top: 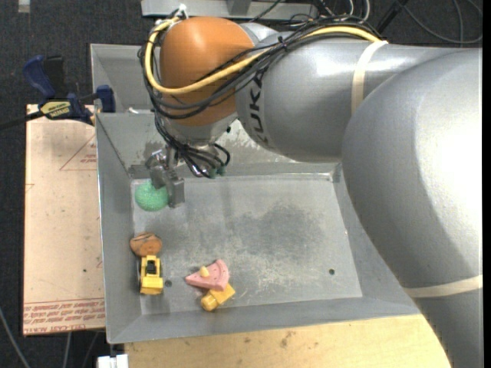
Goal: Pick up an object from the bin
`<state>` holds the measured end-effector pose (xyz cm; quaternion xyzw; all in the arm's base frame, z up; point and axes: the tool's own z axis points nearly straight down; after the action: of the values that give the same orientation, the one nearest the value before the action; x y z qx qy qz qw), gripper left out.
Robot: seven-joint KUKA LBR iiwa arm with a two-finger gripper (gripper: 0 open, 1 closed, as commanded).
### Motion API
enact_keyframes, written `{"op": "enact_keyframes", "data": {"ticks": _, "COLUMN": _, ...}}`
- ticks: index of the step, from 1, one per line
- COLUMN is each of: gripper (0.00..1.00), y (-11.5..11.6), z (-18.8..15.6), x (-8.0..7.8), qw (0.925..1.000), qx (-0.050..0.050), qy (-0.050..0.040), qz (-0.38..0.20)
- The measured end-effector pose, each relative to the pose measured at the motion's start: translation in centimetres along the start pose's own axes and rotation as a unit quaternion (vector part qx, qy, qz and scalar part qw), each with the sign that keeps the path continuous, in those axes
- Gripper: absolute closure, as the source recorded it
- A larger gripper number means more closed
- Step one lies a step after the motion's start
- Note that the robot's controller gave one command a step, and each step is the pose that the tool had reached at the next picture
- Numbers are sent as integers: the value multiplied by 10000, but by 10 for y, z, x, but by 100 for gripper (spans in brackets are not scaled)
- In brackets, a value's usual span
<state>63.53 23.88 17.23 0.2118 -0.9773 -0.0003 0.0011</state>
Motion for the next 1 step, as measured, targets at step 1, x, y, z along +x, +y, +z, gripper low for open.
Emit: {"op": "enact_keyframes", "data": {"ticks": 1, "gripper": 100, "y": -2, "z": -76, "x": 0, "qw": 9999, "qx": 3, "qy": -20, "qz": -112}}
